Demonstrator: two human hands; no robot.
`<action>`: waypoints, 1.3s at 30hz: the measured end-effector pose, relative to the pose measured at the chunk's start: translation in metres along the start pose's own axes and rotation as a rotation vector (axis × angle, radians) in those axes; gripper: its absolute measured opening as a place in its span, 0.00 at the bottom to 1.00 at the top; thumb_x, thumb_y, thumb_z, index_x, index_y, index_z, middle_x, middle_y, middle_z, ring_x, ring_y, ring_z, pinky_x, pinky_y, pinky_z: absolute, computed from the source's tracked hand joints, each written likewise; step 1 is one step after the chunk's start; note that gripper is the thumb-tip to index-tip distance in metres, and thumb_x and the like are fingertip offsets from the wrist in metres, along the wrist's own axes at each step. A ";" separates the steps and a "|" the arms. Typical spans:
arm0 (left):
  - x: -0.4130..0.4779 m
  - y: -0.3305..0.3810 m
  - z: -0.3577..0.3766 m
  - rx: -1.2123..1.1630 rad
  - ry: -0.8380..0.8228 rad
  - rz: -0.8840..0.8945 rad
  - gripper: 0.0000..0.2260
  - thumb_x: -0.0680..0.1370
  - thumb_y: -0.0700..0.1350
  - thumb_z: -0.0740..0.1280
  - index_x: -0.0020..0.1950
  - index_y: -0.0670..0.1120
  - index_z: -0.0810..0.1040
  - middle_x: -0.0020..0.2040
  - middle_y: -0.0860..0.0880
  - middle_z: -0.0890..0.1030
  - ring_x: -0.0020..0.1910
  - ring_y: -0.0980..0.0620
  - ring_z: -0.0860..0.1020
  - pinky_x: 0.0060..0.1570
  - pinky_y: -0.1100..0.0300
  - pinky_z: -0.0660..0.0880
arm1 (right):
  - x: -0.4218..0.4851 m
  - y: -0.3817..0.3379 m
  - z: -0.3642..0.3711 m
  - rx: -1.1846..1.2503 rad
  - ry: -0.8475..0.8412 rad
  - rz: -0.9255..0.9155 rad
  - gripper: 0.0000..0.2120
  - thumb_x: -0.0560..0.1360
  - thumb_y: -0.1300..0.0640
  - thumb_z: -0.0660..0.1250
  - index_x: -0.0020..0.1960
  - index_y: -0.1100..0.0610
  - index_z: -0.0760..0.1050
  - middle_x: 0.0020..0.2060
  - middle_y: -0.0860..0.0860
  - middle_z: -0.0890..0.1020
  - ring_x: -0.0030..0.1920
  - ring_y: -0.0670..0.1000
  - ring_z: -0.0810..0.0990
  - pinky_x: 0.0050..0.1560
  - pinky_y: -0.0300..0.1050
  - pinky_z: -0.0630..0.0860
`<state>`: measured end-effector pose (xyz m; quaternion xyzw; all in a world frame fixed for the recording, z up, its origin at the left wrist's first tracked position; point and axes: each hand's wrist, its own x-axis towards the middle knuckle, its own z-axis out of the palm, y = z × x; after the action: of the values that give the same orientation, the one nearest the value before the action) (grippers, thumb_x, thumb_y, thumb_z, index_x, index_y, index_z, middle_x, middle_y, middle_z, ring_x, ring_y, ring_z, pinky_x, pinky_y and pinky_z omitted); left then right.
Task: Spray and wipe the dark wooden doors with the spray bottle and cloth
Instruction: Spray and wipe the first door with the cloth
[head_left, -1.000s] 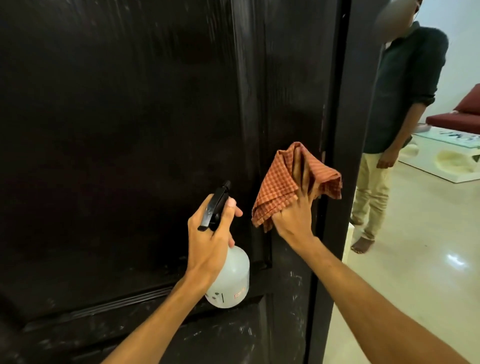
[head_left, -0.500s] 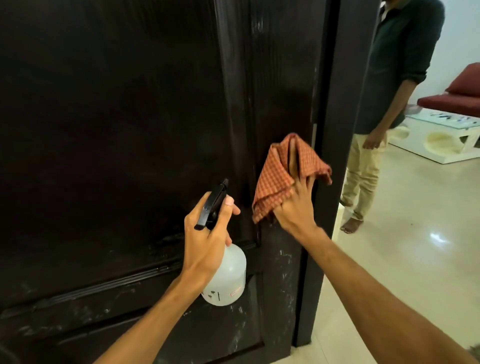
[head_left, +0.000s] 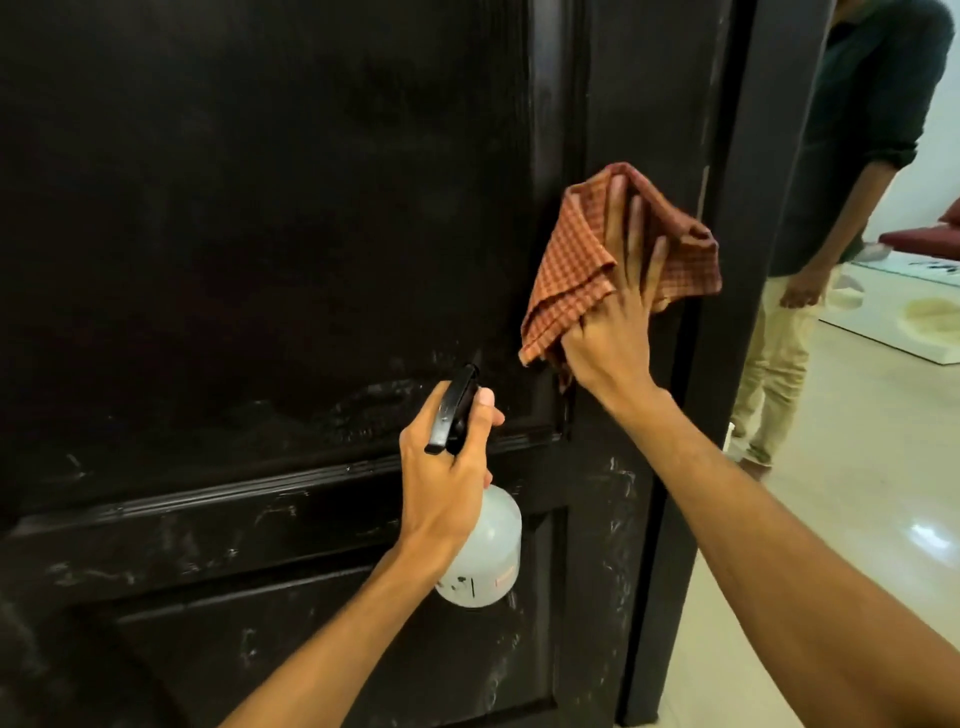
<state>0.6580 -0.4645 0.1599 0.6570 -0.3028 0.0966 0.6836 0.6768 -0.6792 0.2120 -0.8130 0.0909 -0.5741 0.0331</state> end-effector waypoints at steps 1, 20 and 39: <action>-0.002 -0.003 -0.007 0.006 0.011 0.013 0.08 0.84 0.48 0.66 0.47 0.47 0.80 0.44 0.47 0.84 0.27 0.42 0.73 0.29 0.57 0.75 | -0.006 -0.008 0.007 -0.033 0.012 -0.061 0.30 0.82 0.48 0.56 0.81 0.60 0.62 0.82 0.61 0.56 0.82 0.65 0.51 0.79 0.70 0.41; -0.048 -0.074 -0.156 0.071 0.194 0.115 0.10 0.85 0.48 0.66 0.50 0.42 0.80 0.46 0.47 0.85 0.22 0.50 0.73 0.26 0.57 0.74 | -0.105 -0.109 0.069 0.086 -0.126 -0.051 0.31 0.85 0.45 0.53 0.83 0.39 0.42 0.83 0.47 0.38 0.80 0.60 0.55 0.72 0.78 0.51; -0.067 -0.084 -0.236 0.126 0.352 0.185 0.12 0.85 0.49 0.66 0.51 0.41 0.79 0.44 0.46 0.85 0.22 0.48 0.74 0.25 0.56 0.74 | -0.122 -0.184 0.087 -0.067 -0.200 -0.267 0.31 0.85 0.44 0.55 0.84 0.40 0.44 0.79 0.59 0.65 0.74 0.64 0.67 0.72 0.74 0.59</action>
<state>0.7164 -0.2310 0.0642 0.6409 -0.2311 0.2909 0.6717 0.7395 -0.4802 0.0984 -0.8717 -0.0023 -0.4862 -0.0617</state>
